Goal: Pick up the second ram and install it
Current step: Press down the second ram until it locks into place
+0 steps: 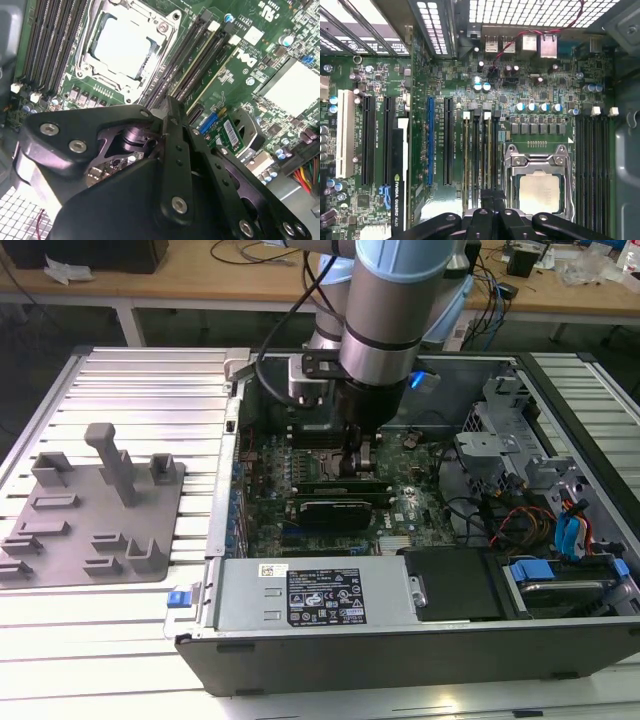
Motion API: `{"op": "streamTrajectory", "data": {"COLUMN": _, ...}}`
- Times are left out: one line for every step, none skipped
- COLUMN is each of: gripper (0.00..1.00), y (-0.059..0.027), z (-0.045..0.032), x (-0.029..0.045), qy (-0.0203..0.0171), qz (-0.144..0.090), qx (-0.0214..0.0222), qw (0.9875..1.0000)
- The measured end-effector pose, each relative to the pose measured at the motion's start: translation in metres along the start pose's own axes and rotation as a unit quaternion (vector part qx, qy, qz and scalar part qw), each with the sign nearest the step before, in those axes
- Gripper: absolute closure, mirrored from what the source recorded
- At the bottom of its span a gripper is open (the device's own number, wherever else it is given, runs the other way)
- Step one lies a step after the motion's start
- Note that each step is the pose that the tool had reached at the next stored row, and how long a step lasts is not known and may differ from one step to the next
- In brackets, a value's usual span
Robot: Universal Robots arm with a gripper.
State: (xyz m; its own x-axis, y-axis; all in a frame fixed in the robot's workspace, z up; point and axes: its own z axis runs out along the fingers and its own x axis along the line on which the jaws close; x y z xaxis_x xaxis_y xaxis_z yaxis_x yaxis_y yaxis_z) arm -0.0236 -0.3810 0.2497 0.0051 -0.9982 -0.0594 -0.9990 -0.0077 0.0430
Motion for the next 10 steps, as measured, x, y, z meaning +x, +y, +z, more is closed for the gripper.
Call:
{"op": "streamTrajectory", "data": {"gripper": 0.92, "y": 0.0000, "z": -0.0005, "x": -0.0001, "qy": 0.0001, "qz": 0.000, "qx": 0.0000, "qw": 1.0000}}
{"op": "streamTrajectory", "data": {"gripper": 0.92, "y": 0.0000, "z": -0.0016, "x": -0.0002, "qy": 0.0000, "qz": 0.000, "qx": 0.0000, "qw": 1.0000}}
{"op": "streamTrajectory", "data": {"gripper": 0.92, "y": 0.0001, "z": -0.0024, "x": -0.0002, "qy": 0.0000, "qz": 0.000, "qx": 0.0000, "qw": 1.0000}}
{"op": "streamTrajectory", "data": {"gripper": 0.92, "y": 0.0001, "z": -0.0028, "x": -0.0002, "qy": 0.0000, "qz": 0.000, "qx": 0.0000, "qw": 1.0000}}
{"op": "streamTrajectory", "data": {"gripper": 0.92, "y": 0.0001, "z": -0.0028, "x": -0.0002, "qy": -0.0001, "qz": 0.000, "qx": 0.0001, "qw": 1.0000}}
{"op": "streamTrajectory", "data": {"gripper": 0.92, "y": 0.0001, "z": -0.0029, "x": -0.0002, "qy": 0.0000, "qz": 0.000, "qx": 0.0000, "qw": 1.0000}}
{"op": "streamTrajectory", "data": {"gripper": 0.92, "y": 0.0001, "z": -0.0033, "x": -0.0002, "qy": 0.0001, "qz": 0.000, "qx": 0.0000, "qw": 1.0000}}
{"op": "streamTrajectory", "data": {"gripper": 0.92, "y": 0.0002, "z": -0.0035, "x": -0.0002, "qy": 0.0001, "qz": 0.000, "qx": 0.0000, "qw": 1.0000}}
{"op": "streamTrajectory", "data": {"gripper": 0.92, "y": 0.0002, "z": -0.0036, "x": -0.0002, "qy": 0.0000, "qz": 0.000, "qx": 0.0000, "qw": 1.0000}}
{"op": "streamTrajectory", "data": {"gripper": 0.92, "y": 0.0002, "z": -0.0036, "x": -0.0002, "qy": 0.0001, "qz": 0.000, "qx": 0.0000, "qw": 1.0000}}
